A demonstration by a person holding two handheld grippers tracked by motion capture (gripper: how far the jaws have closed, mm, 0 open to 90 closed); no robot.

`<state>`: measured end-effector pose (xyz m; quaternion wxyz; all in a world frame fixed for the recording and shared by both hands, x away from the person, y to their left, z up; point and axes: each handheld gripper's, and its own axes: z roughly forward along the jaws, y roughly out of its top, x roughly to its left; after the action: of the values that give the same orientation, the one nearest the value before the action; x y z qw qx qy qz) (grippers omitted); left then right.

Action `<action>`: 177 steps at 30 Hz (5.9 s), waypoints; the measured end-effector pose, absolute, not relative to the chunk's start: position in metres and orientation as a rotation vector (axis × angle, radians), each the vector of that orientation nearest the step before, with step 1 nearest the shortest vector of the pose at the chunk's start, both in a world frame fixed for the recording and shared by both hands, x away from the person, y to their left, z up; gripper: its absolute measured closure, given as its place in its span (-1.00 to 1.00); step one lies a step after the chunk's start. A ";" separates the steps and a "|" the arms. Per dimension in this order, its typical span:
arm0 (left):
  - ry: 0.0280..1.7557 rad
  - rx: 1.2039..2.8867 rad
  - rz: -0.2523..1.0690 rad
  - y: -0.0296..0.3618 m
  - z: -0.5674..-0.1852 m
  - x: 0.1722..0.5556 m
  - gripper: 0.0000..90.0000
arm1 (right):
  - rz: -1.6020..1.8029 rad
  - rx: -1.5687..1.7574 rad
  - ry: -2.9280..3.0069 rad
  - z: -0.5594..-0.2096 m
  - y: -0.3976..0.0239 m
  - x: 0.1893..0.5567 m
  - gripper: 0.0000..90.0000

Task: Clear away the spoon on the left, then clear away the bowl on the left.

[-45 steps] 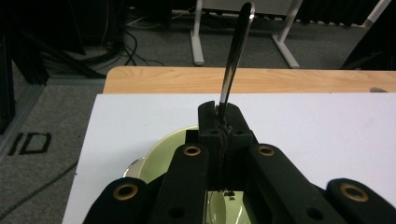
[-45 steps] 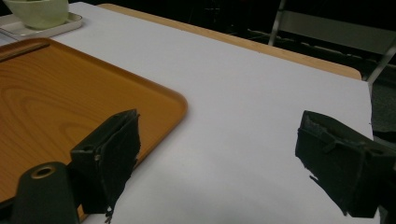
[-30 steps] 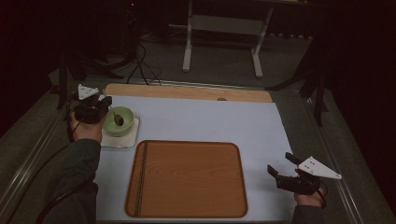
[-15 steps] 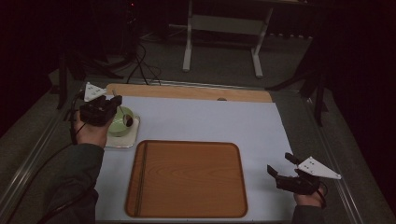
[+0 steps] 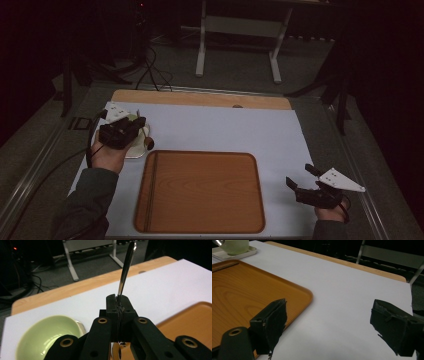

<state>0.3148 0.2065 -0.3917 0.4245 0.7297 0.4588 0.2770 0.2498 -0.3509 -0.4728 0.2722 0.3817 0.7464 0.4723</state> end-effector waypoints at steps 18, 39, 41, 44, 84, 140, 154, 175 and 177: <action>1.092 1.903 0.518 0.188 -0.413 0.290 0.98 | 1.269 1.028 2.012 -0.473 -0.351 0.250 -0.70; 1.131 1.926 0.320 0.182 -0.432 0.270 0.98 | 1.270 1.027 2.011 -0.472 -0.351 0.250 -0.70; 1.145 1.930 0.316 0.182 -0.433 0.270 0.98 | 1.269 1.027 2.012 -0.472 -0.351 0.250 -0.70; 1.168 1.931 0.280 0.182 -0.439 0.272 0.97 | 1.270 1.027 2.012 -0.472 -0.351 0.250 -0.70; 1.312 2.247 0.293 0.136 -0.515 0.288 0.15 | 1.266 1.020 2.018 -0.473 -0.350 0.250 -0.70; 1.359 1.706 0.605 0.223 -0.455 0.280 -0.08 | 1.255 1.018 2.024 -0.473 -0.352 0.249 -0.70; 1.463 1.591 0.670 0.248 -0.456 0.280 -0.17 | 1.253 1.028 2.023 -0.474 -0.353 0.249 -0.70; 1.603 1.477 0.696 0.285 -0.466 0.317 -0.31 | 1.260 1.025 2.016 -0.472 -0.352 0.249 -0.70; 1.630 1.477 0.698 0.287 -0.470 0.323 -0.31 | 1.261 1.027 2.015 -0.472 -0.352 0.249 -0.70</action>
<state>0.3231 0.2872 -0.4700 0.4049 0.5851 0.6459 0.2766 0.2487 -0.3522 -0.4722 0.2727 0.3815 0.7487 0.4685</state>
